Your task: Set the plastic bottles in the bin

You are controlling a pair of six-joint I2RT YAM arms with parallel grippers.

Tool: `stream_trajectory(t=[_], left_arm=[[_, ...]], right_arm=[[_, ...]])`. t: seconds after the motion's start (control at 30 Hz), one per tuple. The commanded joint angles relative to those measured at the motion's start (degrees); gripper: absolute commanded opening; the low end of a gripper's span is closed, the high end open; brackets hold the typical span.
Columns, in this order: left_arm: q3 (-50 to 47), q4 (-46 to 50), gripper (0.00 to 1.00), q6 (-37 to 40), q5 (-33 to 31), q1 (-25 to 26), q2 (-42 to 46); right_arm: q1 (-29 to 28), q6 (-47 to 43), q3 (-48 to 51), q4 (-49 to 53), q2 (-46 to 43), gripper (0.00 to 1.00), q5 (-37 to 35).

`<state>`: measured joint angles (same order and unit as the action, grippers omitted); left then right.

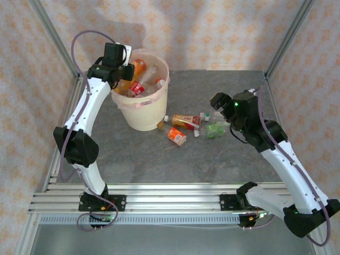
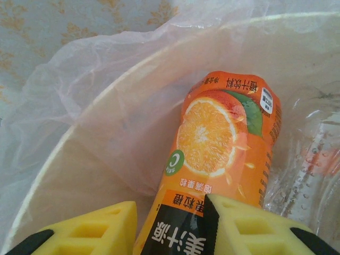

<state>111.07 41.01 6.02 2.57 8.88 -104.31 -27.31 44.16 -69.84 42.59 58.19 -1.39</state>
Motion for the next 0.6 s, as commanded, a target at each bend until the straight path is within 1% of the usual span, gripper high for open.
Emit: stream_trajectory(t=[0.0,0.13,0.23,0.33,0.4,0.47,0.57], left_arm=[[-1.43,3.47,0.38,-0.48,-0.66,-0.36,0.5],[-3.56,1.98,0.39,-1.09,-1.84,-0.36,2.9],[-3.01,1.83,0.43,-2.03,-1.42,-0.36,4.18],[-1.72,1.96,0.53,-3.81,-0.38,-0.34,5.53],[-0.73,2.27,0.62,-5.36,-0.46,-0.36,6.58],[-0.01,2.73,0.68,-6.55,-0.46,-0.36,7.83],[-0.3,2.48,0.78,-8.72,-0.7,-0.36,10.9]], right_arm=[[0.24,1.82,2.97,2.8,0.83,0.99,-1.31],[0.24,0.75,7.13,0.04,1.58,0.99,2.71],[-0.05,-4.61,7.88,-0.93,3.64,0.99,7.09],[-1.69,-9.51,7.72,-0.65,5.61,0.99,7.32],[-3.5,-12.26,7.4,-0.77,6.58,0.99,6.65],[-5.37,-14.62,7.21,-1.1,7.16,0.99,5.22],[-7.2,-18.13,7.27,-2.17,8.27,0.99,4.95]])
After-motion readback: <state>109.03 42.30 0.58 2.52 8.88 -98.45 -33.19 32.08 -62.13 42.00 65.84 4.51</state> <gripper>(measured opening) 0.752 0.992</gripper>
